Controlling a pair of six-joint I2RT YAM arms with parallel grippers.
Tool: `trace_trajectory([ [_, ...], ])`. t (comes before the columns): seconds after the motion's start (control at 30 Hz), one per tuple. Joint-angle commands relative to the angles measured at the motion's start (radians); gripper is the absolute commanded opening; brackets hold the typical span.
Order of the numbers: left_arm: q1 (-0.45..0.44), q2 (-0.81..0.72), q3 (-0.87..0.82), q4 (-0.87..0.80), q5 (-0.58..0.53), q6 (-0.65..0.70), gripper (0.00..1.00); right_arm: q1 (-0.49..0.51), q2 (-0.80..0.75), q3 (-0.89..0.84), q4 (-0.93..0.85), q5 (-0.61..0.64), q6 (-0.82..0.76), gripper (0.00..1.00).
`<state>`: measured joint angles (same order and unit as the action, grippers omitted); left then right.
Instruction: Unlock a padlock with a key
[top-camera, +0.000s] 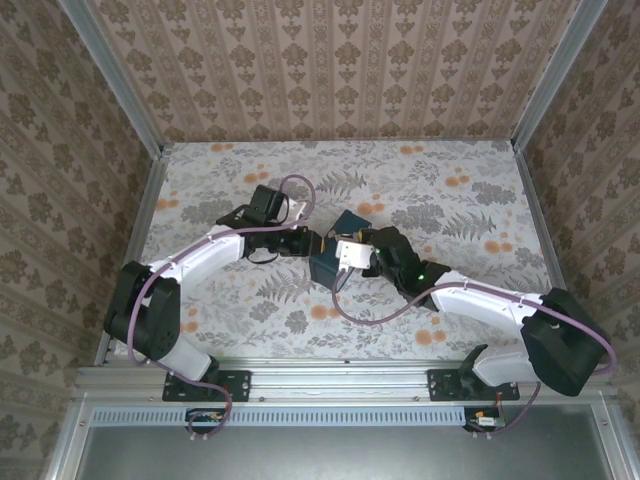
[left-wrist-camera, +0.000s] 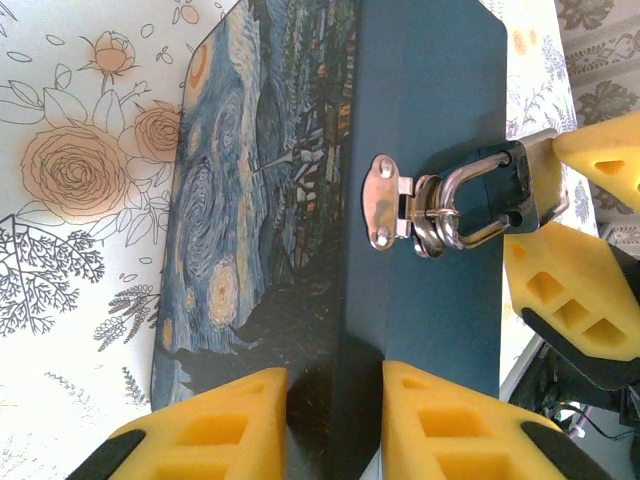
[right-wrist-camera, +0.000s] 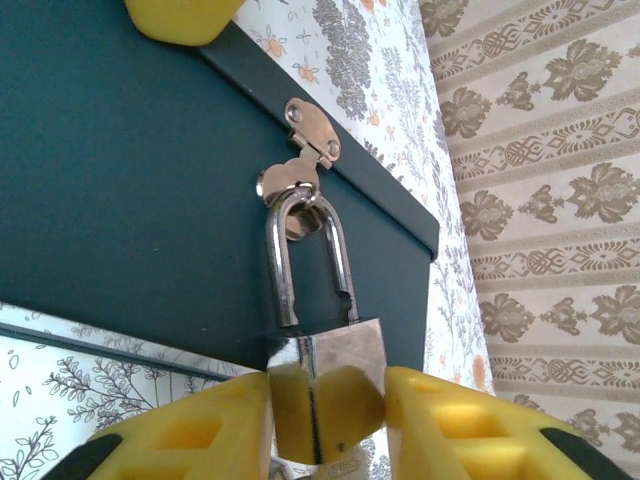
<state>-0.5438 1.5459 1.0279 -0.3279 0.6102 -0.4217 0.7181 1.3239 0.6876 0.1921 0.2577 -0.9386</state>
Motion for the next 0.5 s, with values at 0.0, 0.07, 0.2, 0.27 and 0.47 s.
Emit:
trace_trajectory([
  [0.0, 0.01, 0.043, -0.028, -0.09, -0.076, 0.024, 0.28, -0.02, -0.005, 0.025, -0.042, -0.035, 0.037, 0.32],
  [0.07, 0.01, 0.043, -0.027, -0.093, -0.075, 0.026, 0.27, -0.033, -0.021, 0.027, -0.058, -0.05, 0.059, 0.29],
  [0.2, 0.01, 0.045, -0.026, -0.092, -0.075, 0.03, 0.27, -0.053, -0.06, 0.044, -0.108, -0.094, 0.113, 0.25],
  [0.27, 0.01, 0.048, -0.024, -0.094, -0.076, 0.031, 0.27, -0.062, -0.065, 0.073, -0.166, -0.126, 0.149, 0.24],
  [0.47, 0.01, 0.049, -0.022, -0.094, -0.077, 0.031, 0.27, -0.115, -0.045, 0.202, -0.401, -0.263, 0.349, 0.21],
])
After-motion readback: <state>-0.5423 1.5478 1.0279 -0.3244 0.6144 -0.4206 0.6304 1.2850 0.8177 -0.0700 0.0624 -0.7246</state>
